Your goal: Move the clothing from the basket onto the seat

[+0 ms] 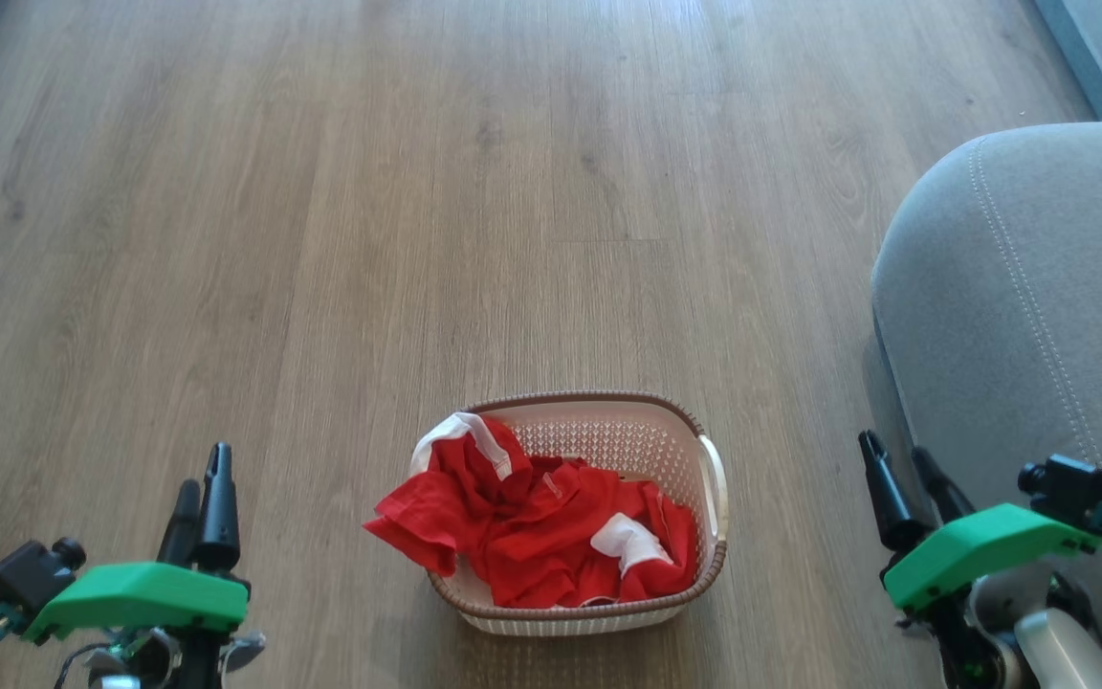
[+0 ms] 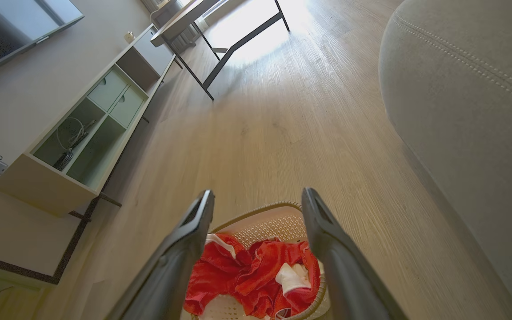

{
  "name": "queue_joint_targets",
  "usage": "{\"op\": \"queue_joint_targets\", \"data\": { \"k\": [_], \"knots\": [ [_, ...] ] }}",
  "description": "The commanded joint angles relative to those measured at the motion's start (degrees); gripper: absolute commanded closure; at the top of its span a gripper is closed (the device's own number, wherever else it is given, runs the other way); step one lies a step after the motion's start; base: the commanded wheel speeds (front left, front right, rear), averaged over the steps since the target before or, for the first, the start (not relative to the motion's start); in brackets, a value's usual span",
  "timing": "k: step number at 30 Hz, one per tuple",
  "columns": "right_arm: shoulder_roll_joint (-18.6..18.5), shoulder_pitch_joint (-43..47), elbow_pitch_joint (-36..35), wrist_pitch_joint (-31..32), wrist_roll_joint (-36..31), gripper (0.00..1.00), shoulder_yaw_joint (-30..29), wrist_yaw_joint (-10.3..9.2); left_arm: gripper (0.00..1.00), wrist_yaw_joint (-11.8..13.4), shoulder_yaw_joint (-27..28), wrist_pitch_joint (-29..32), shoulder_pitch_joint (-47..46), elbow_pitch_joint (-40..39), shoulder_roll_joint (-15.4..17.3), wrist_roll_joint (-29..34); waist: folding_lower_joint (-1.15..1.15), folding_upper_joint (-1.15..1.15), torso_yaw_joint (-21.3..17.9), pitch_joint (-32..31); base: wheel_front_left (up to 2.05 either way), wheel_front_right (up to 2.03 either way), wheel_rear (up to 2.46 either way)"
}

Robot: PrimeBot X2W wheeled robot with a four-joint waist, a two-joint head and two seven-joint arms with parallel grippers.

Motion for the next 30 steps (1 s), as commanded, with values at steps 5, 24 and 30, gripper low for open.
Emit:
{"op": "queue_joint_targets", "data": {
  "k": [5,24,30],
  "knots": [
    [-2.60,-3.31,-2.75,-1.76,-4.23,0.00,1.97,0.24,0.00,-0.25,1.46,-1.38,-1.19,-1.98,1.30,3.91,0.00,0.00,-0.12,-0.02,0.00,0.00,0.00],
    [-6.10,-3.45,-3.98,-4.96,-16.40,0.00,5.40,0.30,0.00,-0.31,0.69,-4.61,-0.65,-2.76,2.32,16.07,0.00,0.00,0.19,-0.13,0.00,0.00,0.00],
    [-6.75,-3.37,-4.26,-5.80,-19.70,0.00,6.06,0.31,0.00,-0.33,0.50,-5.47,-0.41,-3.09,2.79,19.45,0.00,0.00,0.16,-0.15,0.00,0.00,0.00]
  ]
}}
